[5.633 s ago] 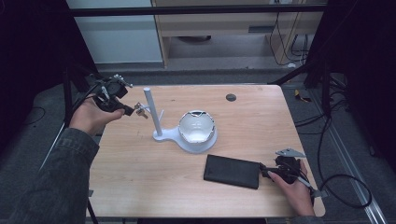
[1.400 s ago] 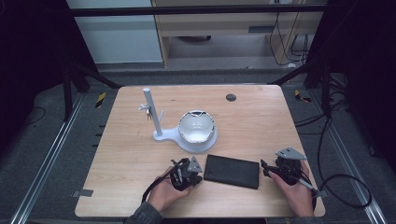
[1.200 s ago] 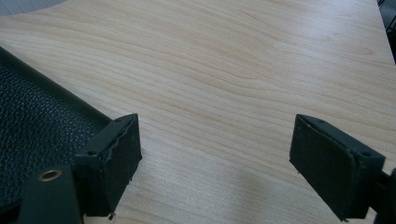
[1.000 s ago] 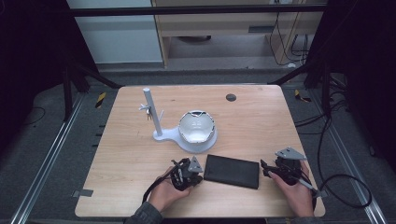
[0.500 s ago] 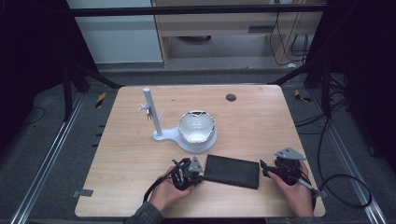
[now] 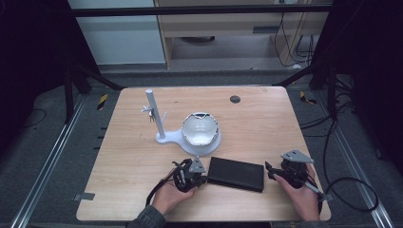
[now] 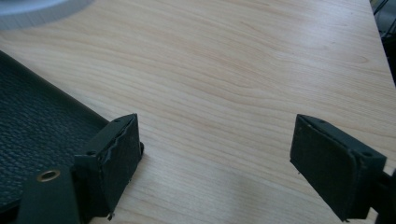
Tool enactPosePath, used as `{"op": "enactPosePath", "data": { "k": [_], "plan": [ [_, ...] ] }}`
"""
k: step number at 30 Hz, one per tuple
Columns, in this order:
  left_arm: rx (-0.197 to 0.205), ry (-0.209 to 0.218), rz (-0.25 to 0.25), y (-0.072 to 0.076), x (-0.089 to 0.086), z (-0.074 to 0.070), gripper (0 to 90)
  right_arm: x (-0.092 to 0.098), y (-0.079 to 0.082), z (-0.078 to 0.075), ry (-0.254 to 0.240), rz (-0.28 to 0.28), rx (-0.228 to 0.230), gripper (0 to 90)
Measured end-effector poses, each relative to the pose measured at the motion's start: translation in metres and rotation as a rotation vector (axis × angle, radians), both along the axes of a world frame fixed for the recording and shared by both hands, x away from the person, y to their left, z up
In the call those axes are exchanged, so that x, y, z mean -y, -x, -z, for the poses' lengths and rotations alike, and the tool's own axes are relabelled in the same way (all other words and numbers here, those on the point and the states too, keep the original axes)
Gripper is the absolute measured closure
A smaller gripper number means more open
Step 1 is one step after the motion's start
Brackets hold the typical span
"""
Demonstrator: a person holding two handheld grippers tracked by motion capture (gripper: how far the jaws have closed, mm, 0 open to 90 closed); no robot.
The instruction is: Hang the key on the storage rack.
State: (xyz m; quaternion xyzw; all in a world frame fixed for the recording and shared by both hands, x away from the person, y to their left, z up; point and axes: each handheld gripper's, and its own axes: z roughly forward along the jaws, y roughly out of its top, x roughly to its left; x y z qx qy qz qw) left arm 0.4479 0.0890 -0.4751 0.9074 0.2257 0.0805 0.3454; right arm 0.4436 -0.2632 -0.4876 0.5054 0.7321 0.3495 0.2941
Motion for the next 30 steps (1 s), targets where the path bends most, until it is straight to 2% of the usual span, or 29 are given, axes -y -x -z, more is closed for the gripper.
{"op": "enactPosePath", "data": {
  "k": [3,4,5,11,16,19,24,30],
  "plan": [
    [0.016,0.043,-0.026,-0.002,0.0,-0.004,90.0,0.0,0.0,-0.002,-0.042,-0.009,0.001,16.7],
    [0.017,0.057,-0.035,-0.003,0.0,-0.006,90.0,-0.001,0.001,-0.004,-0.075,-0.017,-0.001,16.8],
    [0.023,0.065,-0.045,-0.005,0.0,-0.008,90.0,-0.002,0.002,-0.006,-0.087,-0.022,0.005,17.0],
    [0.017,0.094,-0.064,-0.017,0.006,-0.013,90.0,-0.005,0.009,-0.035,-0.098,-0.069,0.039,18.6],
    [0.036,0.106,-0.07,-0.027,0.013,-0.023,90.0,-0.007,0.015,-0.055,-0.048,-0.144,0.044,22.4],
    [0.037,0.121,-0.067,-0.032,0.016,-0.029,90.0,-0.011,0.017,-0.062,-0.021,-0.196,0.026,23.3],
    [0.035,0.134,-0.079,-0.042,0.023,-0.036,90.0,-0.027,0.014,-0.065,0.022,-0.291,-0.016,22.5],
    [0.034,0.129,-0.088,-0.051,0.026,-0.04,90.0,-0.04,0.008,-0.063,0.05,-0.361,-0.063,19.3]
  ]
}}
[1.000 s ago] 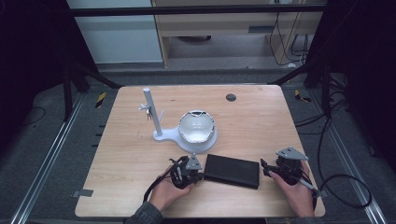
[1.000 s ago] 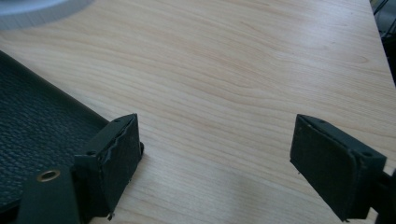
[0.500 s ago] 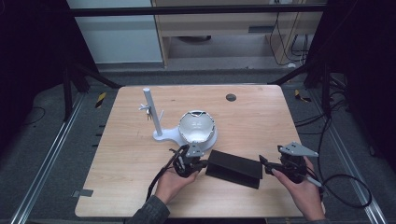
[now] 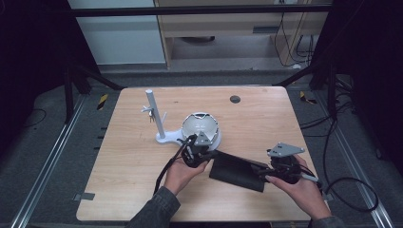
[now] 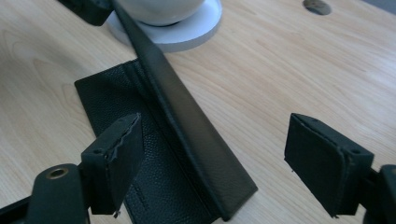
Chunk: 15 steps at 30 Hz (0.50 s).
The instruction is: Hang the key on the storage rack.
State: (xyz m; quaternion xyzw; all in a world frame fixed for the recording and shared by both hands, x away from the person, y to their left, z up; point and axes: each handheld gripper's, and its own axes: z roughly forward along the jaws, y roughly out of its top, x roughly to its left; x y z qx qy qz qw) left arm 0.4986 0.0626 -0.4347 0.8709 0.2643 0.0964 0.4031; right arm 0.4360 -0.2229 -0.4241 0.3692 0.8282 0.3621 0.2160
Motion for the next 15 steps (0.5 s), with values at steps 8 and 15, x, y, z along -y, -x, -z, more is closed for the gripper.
{"op": "enactPosePath", "data": {
  "k": [8,15],
  "plan": [
    [-0.002,-0.006,-0.003,-0.004,0.0,0.0,90.0,-0.005,-0.013,0.001,0.074,-0.051,-0.036,18.8],
    [-0.006,0.002,-0.007,-0.004,0.001,0.0,90.0,-0.008,-0.02,0.004,0.119,-0.077,-0.063,19.6]
  ]
}}
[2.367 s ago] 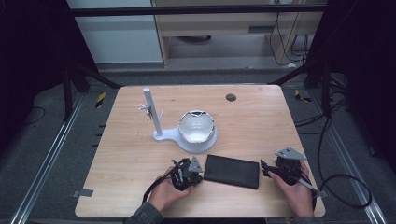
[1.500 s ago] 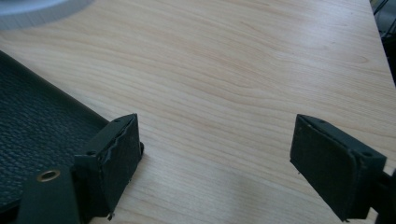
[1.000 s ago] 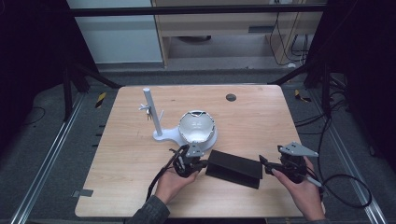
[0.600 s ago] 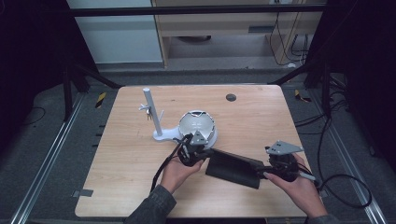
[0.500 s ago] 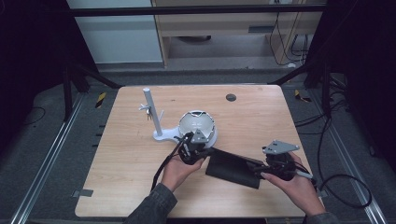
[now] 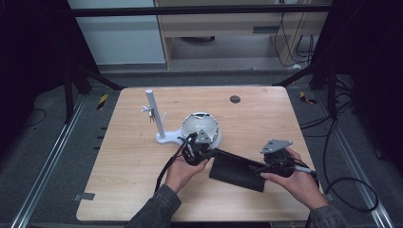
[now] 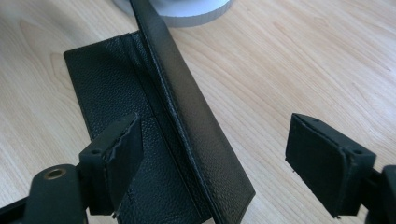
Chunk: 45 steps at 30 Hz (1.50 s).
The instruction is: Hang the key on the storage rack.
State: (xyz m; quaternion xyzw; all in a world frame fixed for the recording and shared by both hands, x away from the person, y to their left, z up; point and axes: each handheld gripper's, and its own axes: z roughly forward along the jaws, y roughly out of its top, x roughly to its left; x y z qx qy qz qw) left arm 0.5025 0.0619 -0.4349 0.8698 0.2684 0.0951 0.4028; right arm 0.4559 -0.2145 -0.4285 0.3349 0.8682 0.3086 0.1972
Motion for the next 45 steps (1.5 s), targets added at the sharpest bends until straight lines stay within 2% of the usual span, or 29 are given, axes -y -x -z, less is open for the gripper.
{"op": "enactPosePath", "data": {
  "k": [8,16,34,45],
  "plan": [
    [0.0,0.001,0.002,-0.001,0.0,0.0,90.0,-0.012,-0.009,-0.001,0.089,-0.062,-0.018,22.0],
    [-0.003,0.007,-0.001,-0.002,0.0,0.0,90.0,-0.02,-0.018,0.0,0.151,-0.106,-0.034,26.0],
    [-0.006,0.009,0.001,-0.005,0.001,-0.002,90.0,-0.034,-0.036,0.009,0.212,-0.159,-0.106,37.8],
    [-0.013,0.014,-0.001,-0.007,0.002,-0.002,90.0,-0.039,-0.04,0.013,0.234,-0.174,-0.11,45.0]
  ]
}}
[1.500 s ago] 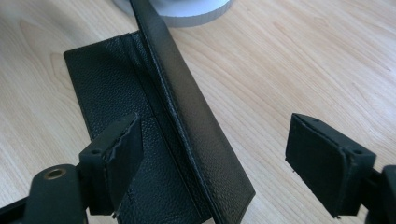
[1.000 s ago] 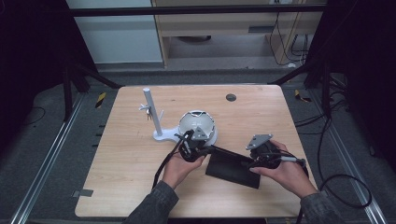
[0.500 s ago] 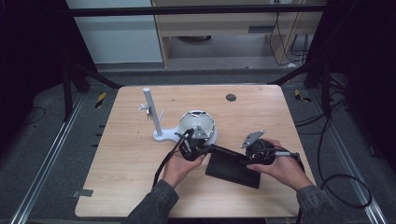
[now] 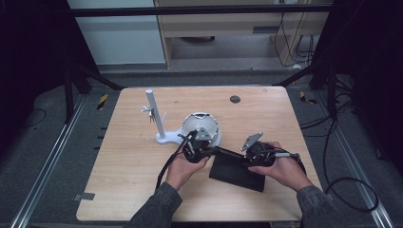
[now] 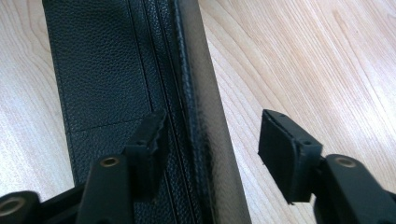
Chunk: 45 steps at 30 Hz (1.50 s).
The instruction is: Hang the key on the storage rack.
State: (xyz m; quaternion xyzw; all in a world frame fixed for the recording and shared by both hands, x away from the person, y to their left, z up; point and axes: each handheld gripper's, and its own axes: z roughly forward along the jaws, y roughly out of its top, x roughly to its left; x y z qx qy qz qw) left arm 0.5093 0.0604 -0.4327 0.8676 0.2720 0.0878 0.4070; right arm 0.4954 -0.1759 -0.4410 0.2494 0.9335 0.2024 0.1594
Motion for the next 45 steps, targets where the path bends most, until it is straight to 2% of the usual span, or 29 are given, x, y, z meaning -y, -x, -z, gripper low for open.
{"op": "enactPosePath", "data": {
  "k": [2,6,7,10,12,15,17,19,22,24,28,37,45],
  "plan": [
    [-0.005,0.003,-0.001,0.0,0.001,0.0,90.0,-0.002,-0.001,0.002,0.008,-0.001,-0.003,50.3],
    [-0.003,-0.001,-0.002,0.002,0.0,-0.002,84.6,-0.006,-0.002,0.005,0.032,-0.028,-0.004,77.8],
    [0.004,-0.004,-0.012,0.004,-0.001,-0.003,80.7,-0.007,-0.002,0.005,0.039,-0.035,0.006,80.9],
    [0.039,-0.006,-0.033,0.011,-0.006,-0.009,65.3,-0.005,0.001,0.002,0.044,-0.056,0.027,84.4],
    [0.046,0.012,-0.038,0.015,-0.01,-0.014,51.0,0.0,0.003,-0.001,0.033,-0.063,0.035,84.7],
    [0.062,0.029,-0.035,0.02,-0.015,-0.019,32.4,0.012,0.009,-0.008,-0.007,-0.049,0.052,84.7],
    [0.076,0.05,-0.022,0.02,-0.019,-0.022,24.9,0.019,0.012,-0.014,-0.028,-0.039,0.065,84.7],
    [0.095,0.052,0.0,0.021,-0.021,-0.023,14.5,0.027,0.016,-0.023,-0.054,-0.028,0.088,84.7],
    [0.104,0.063,-0.007,0.021,-0.025,-0.026,10.7,0.036,0.019,-0.034,-0.085,-0.018,0.121,84.7],
    [0.101,0.049,-0.011,0.02,-0.027,-0.028,9.0,0.043,0.02,-0.043,-0.107,-0.011,0.15,84.8],
    [0.106,0.048,-0.021,0.017,-0.033,-0.034,7.7,0.051,0.02,-0.057,-0.137,0.006,0.195,84.7],
    [0.13,0.043,-0.041,0.013,-0.049,-0.05,6.5,0.062,0.017,-0.074,-0.197,0.058,0.274,84.8],
    [0.132,0.039,-0.037,0.009,-0.054,-0.055,6.5,0.064,0.018,-0.087,-0.242,0.071,0.329,84.7]
  ]
}}
